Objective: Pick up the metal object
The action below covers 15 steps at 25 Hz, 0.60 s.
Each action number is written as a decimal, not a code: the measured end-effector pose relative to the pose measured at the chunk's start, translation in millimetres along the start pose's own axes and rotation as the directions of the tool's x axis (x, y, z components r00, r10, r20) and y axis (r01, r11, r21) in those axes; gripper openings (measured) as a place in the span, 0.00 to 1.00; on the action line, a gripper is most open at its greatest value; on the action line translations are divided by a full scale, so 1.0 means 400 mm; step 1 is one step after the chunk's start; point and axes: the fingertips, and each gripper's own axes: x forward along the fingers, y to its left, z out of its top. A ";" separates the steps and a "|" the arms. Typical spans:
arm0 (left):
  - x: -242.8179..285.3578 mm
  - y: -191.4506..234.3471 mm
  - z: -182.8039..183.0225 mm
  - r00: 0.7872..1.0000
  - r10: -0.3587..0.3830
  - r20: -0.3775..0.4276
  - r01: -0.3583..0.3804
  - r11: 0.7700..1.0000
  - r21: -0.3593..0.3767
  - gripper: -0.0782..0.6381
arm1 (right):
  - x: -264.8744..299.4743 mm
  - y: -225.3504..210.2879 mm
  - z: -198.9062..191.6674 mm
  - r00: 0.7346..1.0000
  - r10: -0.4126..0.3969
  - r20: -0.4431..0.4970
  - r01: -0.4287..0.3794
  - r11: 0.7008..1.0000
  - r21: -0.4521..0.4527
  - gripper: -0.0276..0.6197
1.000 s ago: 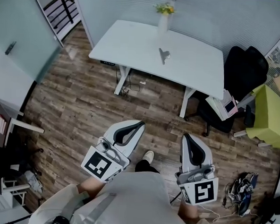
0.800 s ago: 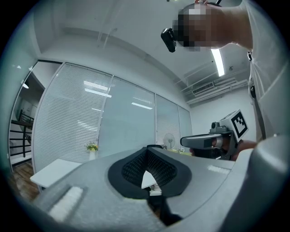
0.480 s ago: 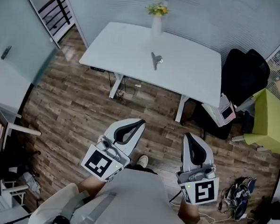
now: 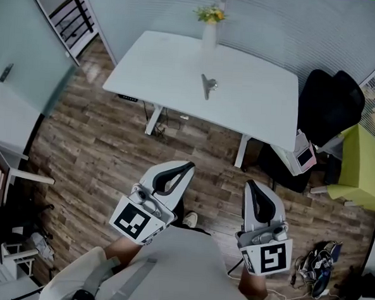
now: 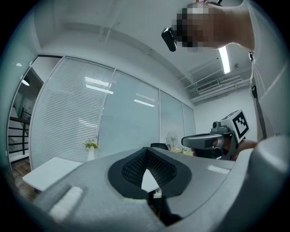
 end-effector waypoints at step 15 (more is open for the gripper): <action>0.131 0.299 -0.002 1.000 0.010 0.018 -0.009 1.000 -0.024 0.11 | 0.323 -0.049 0.000 0.999 0.028 -0.022 -0.028 0.999 -0.018 0.05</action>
